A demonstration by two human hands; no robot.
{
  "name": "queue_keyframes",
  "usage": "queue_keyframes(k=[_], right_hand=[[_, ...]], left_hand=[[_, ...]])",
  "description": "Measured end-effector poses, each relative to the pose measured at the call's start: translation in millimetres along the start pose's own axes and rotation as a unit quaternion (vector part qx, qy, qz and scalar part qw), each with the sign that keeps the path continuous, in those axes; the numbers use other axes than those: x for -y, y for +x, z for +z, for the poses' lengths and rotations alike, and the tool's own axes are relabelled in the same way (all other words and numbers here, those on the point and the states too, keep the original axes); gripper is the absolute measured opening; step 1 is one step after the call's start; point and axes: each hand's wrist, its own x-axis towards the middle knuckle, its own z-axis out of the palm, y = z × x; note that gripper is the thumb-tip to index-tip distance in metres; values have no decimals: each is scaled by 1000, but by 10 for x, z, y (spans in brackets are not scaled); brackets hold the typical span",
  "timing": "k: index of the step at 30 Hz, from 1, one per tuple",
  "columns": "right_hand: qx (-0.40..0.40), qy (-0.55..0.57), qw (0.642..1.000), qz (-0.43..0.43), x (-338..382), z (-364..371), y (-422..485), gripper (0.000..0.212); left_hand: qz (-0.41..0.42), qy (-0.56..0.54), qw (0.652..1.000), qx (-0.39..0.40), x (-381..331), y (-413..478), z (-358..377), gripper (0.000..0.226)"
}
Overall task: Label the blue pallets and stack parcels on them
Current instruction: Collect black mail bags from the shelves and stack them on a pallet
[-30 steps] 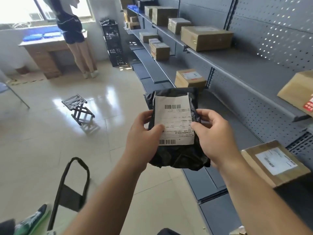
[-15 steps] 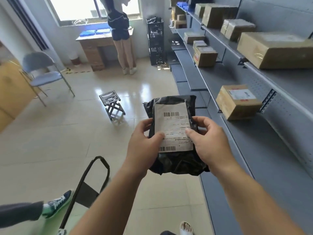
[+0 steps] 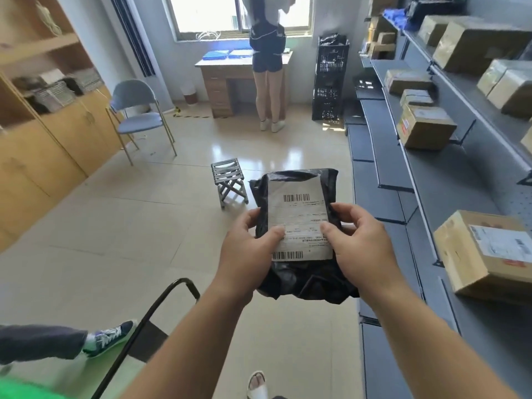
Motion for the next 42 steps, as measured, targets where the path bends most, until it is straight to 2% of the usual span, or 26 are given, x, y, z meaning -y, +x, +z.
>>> queue_keyframes(k=[7,14,17,20,23,31,39,42], right_hand=[[2,-22,1000,6,-107,367,1236,27],[-33,-44,998,11,46,669,2691,28],[-56,-45,997,22,41,733,3206,29],[-73,-39,996,41,-10,750,3674,32],[-81,-42,995,43,-90,730,4227,31],[-60,-41,997,37,-276,467,5859,31],[-32,-17,999,9,-203,229,7514,28],[-16,-14,999,24,-269,267,7938,28]], left_hand=[[-22,-27,999,-7,21,1294,126,33],[-11,-33,998,51,-311,2894,315,37],[-7,-29,997,69,-398,3455,459,48],[-3,-17,997,78,-367,3963,634,31],[3,-8,996,92,-393,4496,858,32],[-17,-5,998,62,-616,5809,1701,28],[-8,-7,999,31,-1022,7081,2431,43],[-14,-10,1000,25,-1013,7479,2530,36]])
